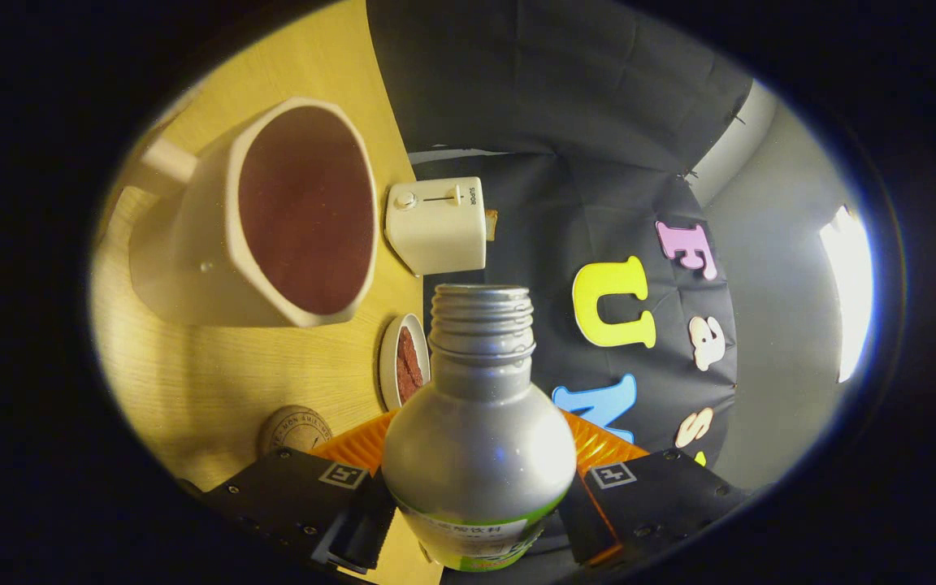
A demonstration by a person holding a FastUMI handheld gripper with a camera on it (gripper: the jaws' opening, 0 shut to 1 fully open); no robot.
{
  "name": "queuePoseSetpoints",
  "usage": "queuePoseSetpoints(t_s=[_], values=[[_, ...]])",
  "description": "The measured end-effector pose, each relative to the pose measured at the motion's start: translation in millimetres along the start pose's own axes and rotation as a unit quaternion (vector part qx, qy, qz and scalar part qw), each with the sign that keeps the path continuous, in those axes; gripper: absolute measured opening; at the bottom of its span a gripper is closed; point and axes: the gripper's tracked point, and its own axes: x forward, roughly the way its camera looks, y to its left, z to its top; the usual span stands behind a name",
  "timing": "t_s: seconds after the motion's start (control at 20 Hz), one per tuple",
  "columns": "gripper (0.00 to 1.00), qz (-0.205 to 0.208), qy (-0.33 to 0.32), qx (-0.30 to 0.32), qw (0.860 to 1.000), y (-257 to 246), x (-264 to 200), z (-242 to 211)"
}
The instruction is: Take the bottle from table, then pour the juice into the cup, finally place the bottle on the coaster
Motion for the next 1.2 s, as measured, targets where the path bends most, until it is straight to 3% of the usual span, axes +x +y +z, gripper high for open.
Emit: queuePoseSetpoints(t_s=[1.2], values=[[0.84,-0.038,-0.025,-0.118,0.992,-23.6,2.6,6.9]])
